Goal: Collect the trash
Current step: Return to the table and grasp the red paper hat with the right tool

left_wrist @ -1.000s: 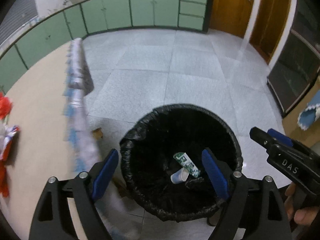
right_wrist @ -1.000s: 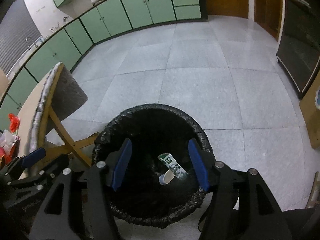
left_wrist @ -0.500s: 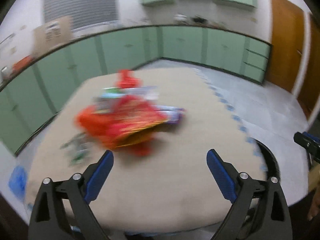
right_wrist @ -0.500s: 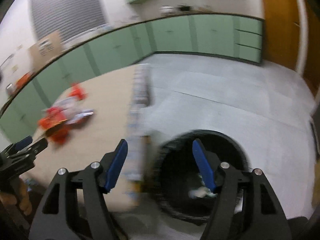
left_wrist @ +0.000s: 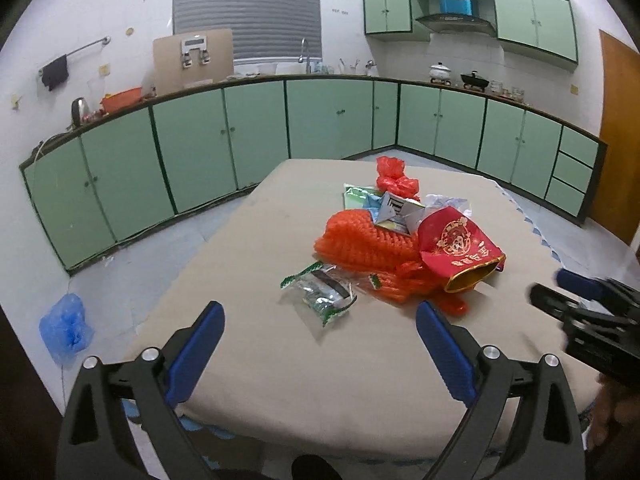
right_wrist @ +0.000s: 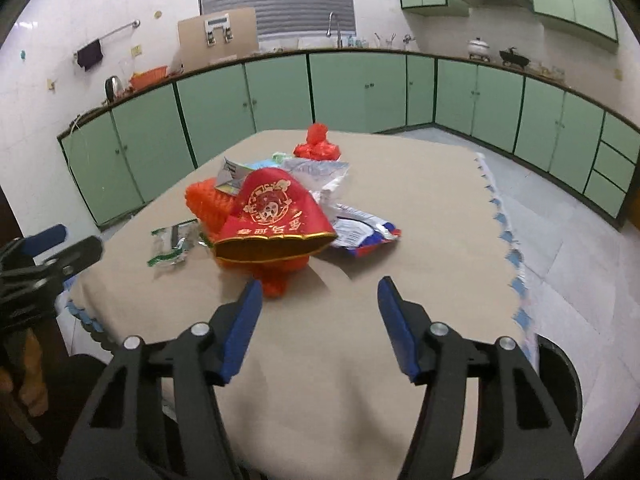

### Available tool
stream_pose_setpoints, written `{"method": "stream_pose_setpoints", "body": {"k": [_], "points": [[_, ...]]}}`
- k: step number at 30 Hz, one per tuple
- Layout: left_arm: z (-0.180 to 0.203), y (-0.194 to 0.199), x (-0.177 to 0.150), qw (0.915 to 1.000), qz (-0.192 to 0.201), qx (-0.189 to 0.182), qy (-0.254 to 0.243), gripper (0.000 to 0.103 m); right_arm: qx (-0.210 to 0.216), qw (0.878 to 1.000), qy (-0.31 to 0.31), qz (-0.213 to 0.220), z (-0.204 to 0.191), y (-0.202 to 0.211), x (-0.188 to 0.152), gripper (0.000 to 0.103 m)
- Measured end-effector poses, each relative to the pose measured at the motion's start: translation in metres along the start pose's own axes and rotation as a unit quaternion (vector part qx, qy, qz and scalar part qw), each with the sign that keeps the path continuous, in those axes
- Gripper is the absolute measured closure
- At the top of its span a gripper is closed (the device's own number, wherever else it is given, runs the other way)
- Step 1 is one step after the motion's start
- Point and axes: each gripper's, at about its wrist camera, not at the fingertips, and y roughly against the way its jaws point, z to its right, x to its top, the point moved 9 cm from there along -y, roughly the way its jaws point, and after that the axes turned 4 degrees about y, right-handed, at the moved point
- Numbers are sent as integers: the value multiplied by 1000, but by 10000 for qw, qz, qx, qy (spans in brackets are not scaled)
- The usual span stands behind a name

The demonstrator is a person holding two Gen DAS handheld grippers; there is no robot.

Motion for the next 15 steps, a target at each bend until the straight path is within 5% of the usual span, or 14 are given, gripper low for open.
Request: {"method": "stream_pose_setpoints", "body": {"k": [13,15], "points": [[6,-41,1,9997,-65,-225,17,8,339,9994,75,-1,-4,-59,16,56],[5,-46,-2,9997,-119,-233,24,8,450,9989,128,50,-8,-62,19,65]]}}
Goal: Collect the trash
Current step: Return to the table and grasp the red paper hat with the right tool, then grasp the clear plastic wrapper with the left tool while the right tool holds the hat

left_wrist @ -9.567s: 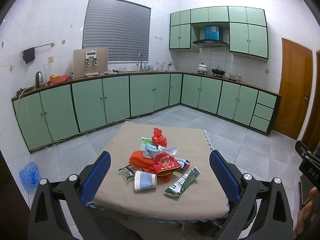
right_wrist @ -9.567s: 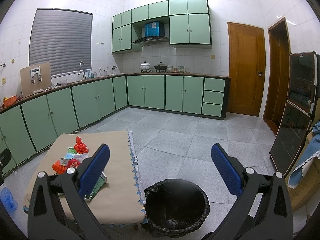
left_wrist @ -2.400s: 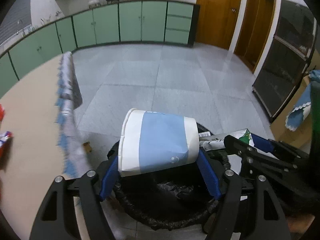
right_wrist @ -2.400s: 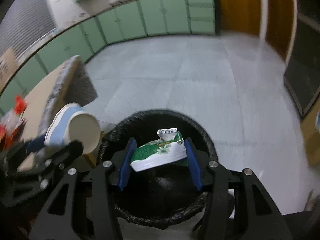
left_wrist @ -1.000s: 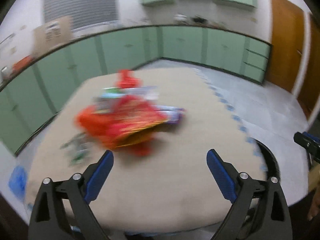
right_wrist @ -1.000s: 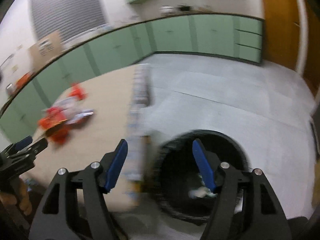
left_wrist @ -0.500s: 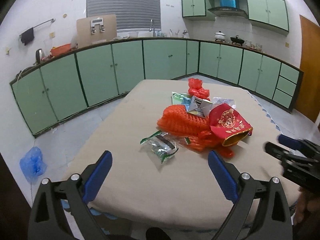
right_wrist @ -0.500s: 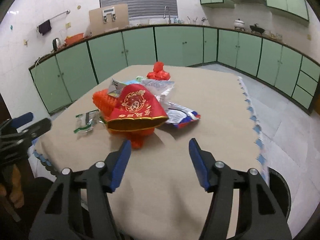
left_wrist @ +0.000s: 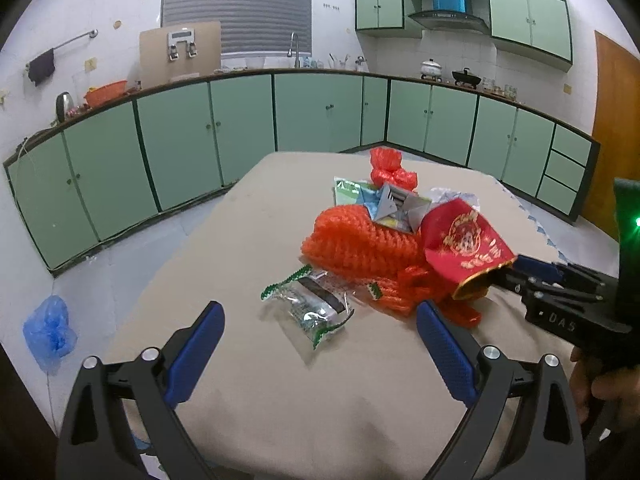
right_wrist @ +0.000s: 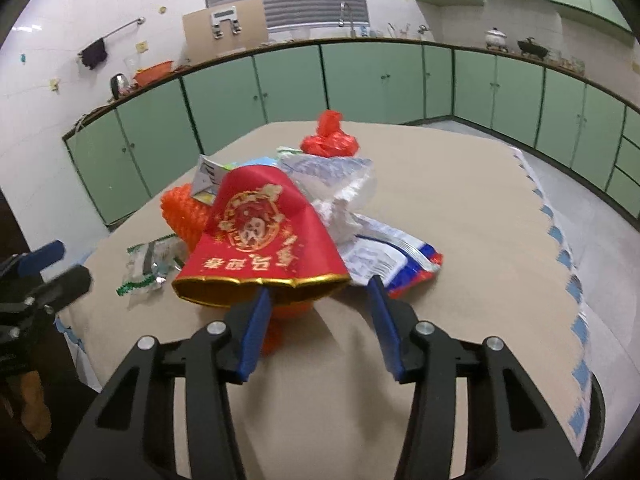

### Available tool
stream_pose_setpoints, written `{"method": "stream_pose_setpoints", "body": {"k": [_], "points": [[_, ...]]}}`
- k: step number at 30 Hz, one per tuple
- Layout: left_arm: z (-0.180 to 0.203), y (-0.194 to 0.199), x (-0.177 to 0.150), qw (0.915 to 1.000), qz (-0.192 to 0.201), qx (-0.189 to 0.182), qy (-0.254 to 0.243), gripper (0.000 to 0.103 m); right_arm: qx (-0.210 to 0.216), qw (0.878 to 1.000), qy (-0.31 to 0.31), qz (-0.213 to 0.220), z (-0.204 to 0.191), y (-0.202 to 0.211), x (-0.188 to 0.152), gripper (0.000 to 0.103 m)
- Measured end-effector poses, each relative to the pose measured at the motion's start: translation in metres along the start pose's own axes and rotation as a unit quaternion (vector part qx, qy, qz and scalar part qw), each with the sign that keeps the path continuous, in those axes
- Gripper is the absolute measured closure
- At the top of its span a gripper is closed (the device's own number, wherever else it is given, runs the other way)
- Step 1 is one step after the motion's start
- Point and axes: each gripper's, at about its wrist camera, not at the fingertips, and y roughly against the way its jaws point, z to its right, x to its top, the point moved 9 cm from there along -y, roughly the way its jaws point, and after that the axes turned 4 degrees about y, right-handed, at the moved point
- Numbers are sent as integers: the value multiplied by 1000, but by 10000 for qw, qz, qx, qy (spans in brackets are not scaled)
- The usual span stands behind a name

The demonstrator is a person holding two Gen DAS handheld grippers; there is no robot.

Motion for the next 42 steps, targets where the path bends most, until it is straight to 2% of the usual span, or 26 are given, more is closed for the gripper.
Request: {"method": "stream_pose_setpoints", "body": {"k": [2,3,6,15,21,27,33,36,38,39,40,42], "points": [[-1,-4,-3,10000,-43,26,-11,8,103,9999,17,2,-3,-3,1,77],[-1,-6,-4,10000,-62,24,-11,8,166,9999,3,6,-3,-3,2,87],[0,-9,-5,10000,-95,26,6,8,235,9997,-48,85,-3,0,6,95],[3,-6,-2,10000,-61,15,-23,8,389,9976,-481,301,6,26,12,100],[5,-9,-3,10000,-63,-3,-34,8,243,9962,-698,457,24,52,6,100],[6,-17,-4,10000,-73,27,-31,8,159,9955,-839,411,36,64,-6,101],[-1,-42,-11,9993,-321,187,24,10,130,9951,-897,390,40,69,-11,101],[-5,-55,-12,9983,-489,303,78,17,150,9952,-879,392,39,69,-10,101],[-7,-63,-13,9974,-629,330,126,40,152,9953,-872,398,37,69,-9,101],[-9,-67,-15,9968,-719,303,183,48,153,9953,-874,396,37,69,-9,101],[-10,-69,-15,9964,-760,277,235,67,154,9952,-880,397,37,70,-9,101],[-13,-70,-15,9962,-771,213,338,73,165,9952,-886,390,36,70,-9,101]]}}
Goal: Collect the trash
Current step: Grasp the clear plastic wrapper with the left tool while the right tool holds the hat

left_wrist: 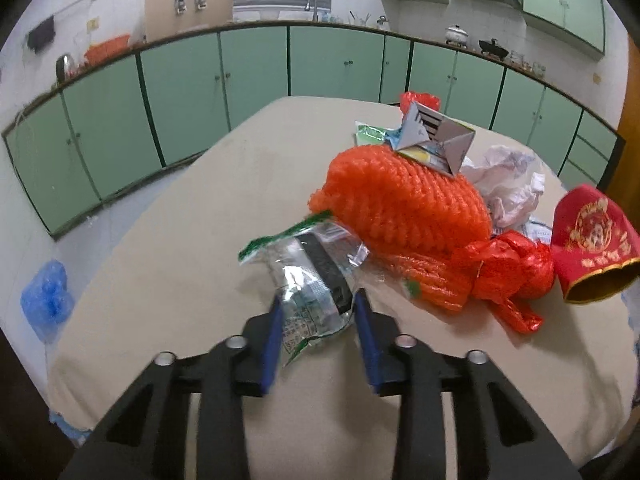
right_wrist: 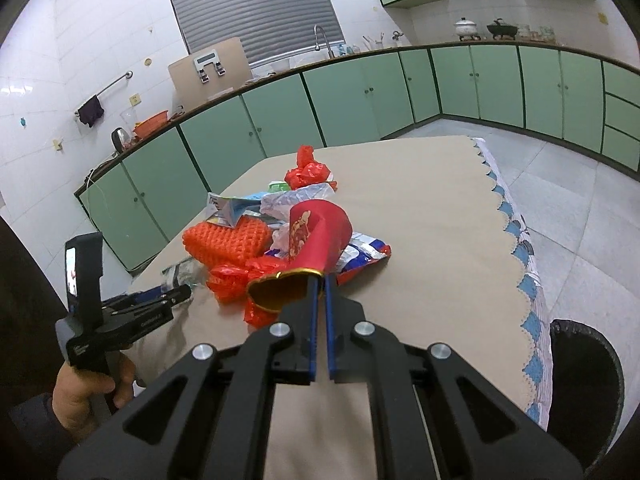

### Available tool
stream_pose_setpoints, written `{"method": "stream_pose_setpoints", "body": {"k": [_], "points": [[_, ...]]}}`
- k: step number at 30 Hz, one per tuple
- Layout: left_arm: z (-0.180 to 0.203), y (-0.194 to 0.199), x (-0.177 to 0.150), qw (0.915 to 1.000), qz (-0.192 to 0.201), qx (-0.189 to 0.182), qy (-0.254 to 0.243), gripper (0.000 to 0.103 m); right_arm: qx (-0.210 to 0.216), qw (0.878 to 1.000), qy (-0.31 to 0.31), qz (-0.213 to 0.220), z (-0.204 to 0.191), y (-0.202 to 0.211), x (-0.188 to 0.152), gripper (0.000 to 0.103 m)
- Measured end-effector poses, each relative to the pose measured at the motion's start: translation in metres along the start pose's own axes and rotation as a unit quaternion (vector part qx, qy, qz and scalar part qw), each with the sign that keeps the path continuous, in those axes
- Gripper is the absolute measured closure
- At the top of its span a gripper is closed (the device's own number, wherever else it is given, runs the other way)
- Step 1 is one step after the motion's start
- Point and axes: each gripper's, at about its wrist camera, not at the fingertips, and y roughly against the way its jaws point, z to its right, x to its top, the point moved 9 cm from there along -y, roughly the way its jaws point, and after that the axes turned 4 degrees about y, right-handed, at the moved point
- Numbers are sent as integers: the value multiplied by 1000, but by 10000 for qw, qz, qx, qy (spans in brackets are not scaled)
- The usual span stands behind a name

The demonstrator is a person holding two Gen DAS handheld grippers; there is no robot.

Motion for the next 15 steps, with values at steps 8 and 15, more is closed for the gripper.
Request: {"method": "stream_pose_setpoints", "body": {"k": [8,15], "points": [[0,33,4,9991,293,-267,142,80,-16,10000,-31,84,0,14,3,101],[15,75,5,9976,534,-435,-26,80,-44,9998,-32,215,-2,35,9,101]]}}
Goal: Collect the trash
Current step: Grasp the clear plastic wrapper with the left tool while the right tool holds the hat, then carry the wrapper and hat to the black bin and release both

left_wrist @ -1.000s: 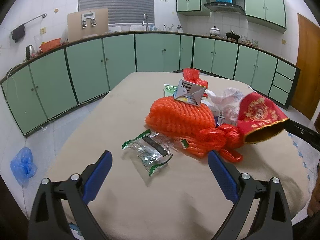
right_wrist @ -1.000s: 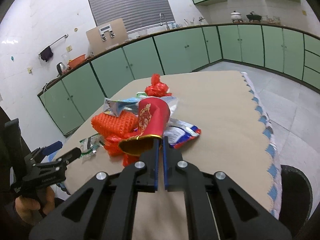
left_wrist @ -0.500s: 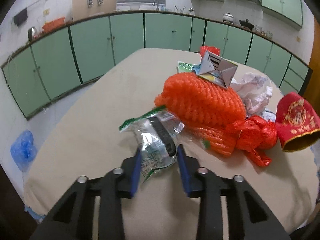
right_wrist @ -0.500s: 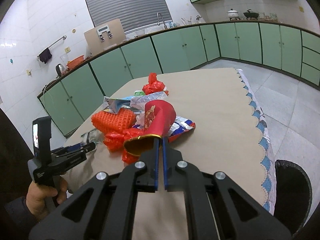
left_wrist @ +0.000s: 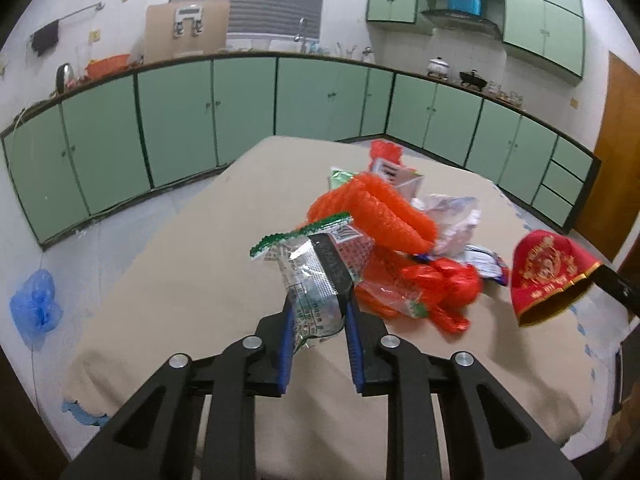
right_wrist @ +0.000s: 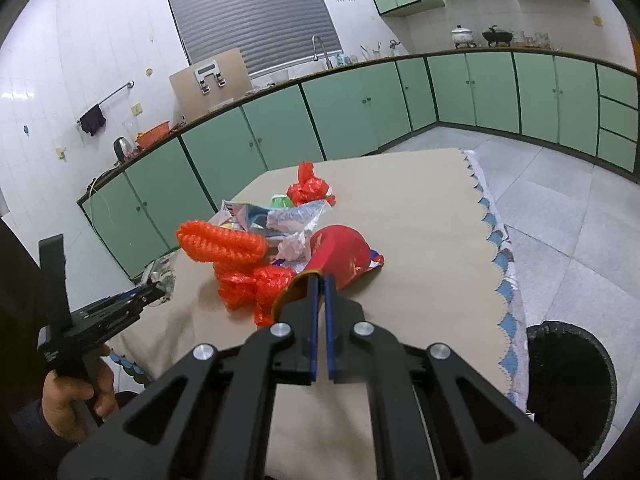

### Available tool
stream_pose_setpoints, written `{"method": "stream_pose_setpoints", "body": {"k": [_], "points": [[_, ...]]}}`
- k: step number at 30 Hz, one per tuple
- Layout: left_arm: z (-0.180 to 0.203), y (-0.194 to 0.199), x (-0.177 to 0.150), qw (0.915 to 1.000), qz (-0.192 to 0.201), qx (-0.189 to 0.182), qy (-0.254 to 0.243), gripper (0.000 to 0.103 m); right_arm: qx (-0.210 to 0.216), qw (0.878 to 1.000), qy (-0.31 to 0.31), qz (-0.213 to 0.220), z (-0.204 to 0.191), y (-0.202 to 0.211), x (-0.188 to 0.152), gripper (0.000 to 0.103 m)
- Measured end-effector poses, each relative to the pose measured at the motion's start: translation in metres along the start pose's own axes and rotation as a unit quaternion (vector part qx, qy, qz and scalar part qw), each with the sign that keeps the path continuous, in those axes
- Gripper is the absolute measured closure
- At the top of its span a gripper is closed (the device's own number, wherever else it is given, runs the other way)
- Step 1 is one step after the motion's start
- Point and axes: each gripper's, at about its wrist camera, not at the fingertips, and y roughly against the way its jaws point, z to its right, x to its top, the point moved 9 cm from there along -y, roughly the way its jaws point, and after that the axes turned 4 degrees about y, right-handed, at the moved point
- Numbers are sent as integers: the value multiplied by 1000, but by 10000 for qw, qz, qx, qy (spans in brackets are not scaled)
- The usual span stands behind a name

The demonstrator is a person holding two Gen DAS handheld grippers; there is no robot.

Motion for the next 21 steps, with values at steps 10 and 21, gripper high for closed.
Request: {"method": "stream_pose_setpoints", "body": {"k": [10,21], "points": [[25,24,6,9995,51,-282,-155,80,-183,9996,53,185,6,38,9,101],[135,38,-1,9891,15,-1136,-932,80,-881,9953,-251,325,76,96,-3,101]]}}
